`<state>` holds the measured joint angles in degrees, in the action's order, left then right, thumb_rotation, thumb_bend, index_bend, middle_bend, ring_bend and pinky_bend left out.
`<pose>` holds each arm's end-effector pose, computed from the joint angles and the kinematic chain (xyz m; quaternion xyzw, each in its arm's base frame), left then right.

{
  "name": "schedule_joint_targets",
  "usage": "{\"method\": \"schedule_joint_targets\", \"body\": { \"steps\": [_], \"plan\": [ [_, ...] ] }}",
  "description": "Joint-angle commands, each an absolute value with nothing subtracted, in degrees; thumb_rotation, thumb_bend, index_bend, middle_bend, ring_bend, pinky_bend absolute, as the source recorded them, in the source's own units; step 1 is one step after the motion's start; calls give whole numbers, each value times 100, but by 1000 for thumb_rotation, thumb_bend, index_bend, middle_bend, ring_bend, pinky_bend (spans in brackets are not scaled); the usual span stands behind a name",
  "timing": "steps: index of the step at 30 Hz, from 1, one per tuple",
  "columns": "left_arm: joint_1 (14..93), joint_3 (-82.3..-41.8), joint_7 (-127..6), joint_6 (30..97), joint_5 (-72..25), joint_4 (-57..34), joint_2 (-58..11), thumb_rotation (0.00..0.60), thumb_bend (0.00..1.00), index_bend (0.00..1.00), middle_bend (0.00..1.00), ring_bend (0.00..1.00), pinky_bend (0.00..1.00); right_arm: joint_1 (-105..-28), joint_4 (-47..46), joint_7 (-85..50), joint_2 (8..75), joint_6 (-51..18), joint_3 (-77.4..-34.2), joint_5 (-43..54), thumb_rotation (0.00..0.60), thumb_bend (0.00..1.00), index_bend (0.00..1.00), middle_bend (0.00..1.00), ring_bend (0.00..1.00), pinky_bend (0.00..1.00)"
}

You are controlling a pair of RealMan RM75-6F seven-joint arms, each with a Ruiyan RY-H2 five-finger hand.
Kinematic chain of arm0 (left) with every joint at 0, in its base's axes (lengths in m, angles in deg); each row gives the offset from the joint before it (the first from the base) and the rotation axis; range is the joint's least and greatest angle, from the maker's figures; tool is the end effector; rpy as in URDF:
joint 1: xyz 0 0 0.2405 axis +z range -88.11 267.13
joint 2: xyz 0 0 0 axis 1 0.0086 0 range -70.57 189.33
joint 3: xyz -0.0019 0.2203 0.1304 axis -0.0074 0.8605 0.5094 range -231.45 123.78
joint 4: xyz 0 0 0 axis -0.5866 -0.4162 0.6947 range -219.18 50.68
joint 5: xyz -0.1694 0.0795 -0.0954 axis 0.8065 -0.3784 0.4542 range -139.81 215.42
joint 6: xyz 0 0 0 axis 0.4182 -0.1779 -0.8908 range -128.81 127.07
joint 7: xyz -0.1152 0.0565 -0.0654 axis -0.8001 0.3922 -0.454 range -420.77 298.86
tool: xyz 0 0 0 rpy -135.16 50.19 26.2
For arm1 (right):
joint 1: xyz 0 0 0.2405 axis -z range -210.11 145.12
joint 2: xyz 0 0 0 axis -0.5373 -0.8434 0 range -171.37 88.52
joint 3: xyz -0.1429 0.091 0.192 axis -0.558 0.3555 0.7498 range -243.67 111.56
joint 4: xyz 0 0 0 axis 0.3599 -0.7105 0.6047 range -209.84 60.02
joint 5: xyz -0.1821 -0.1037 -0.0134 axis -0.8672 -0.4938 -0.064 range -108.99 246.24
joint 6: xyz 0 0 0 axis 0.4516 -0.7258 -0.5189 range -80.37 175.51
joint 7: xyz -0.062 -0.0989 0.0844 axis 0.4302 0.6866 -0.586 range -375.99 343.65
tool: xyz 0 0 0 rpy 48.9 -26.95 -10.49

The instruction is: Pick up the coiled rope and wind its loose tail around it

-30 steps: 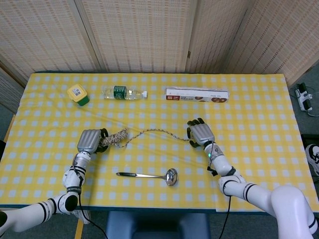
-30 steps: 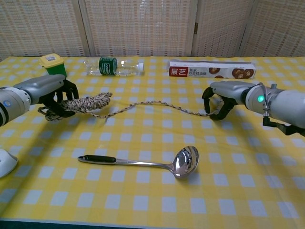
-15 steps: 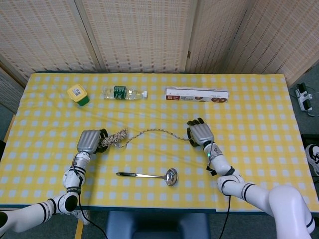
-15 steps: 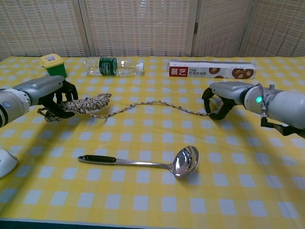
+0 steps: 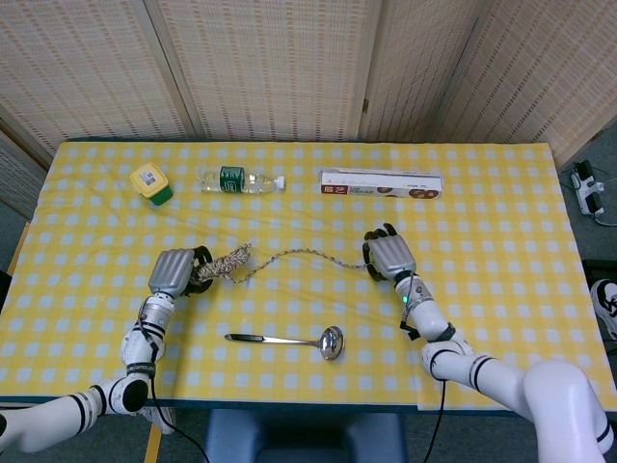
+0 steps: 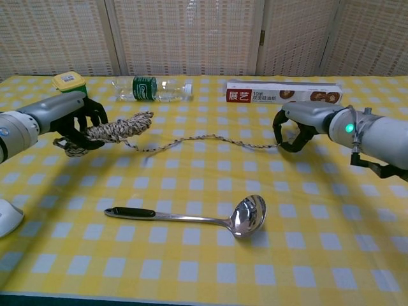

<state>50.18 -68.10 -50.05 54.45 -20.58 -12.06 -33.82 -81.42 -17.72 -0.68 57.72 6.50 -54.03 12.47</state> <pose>-0.2002 0.3729 -0.0078 -0.6439 -0.4624 -0.3819 0.4751 -0.1886 -0.4093 -0.0495 0.7349 -0.4134 0.2835 0.4568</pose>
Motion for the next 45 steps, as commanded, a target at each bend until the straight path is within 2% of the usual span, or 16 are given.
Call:
{"method": "schedule_joint_targets", "body": {
  "steps": [1, 9, 16, 25, 32, 45],
  "plan": [
    [5054, -6894, -5425, 5508, -2372, -922, -3194, 600, 521, 636, 593, 593, 669, -8026, -1376, -161, 5517, 323, -5340, 1047, 600, 549, 612, 256, 173, 53],
    [5056, -7015, -5931, 5671, -2803, -243, -2886, 600, 527, 637, 605, 606, 676, -7776, -315, -454, 4946, -239, -5203, 723, 600, 575, 636, 280, 200, 54],
    [4977, -7093, -6194, 5658, -3085, 513, -2589, 600, 529, 636, 613, 614, 680, -7768, 129, -565, 4835, -361, -5139, 604, 600, 580, 657, 317, 269, 135],
    [4760, -6920, -5921, 5491, -3317, 1081, -2516, 600, 530, 636, 615, 615, 680, -8126, 411, -550, 4879, -396, -4596, 899, 600, 586, 661, 339, 322, 216],
    [4417, -6932, -5262, 5217, -2729, 1041, -2810, 600, 529, 636, 615, 615, 680, -8405, 1082, -251, 4765, -704, -4222, 966, 600, 586, 665, 350, 335, 237],
    [3920, -7143, -4495, 5119, -1141, 672, -3384, 600, 530, 634, 615, 615, 680, -8543, 2125, -11, 4497, -1066, -4070, 989, 600, 586, 668, 350, 339, 250]
  ]
}}
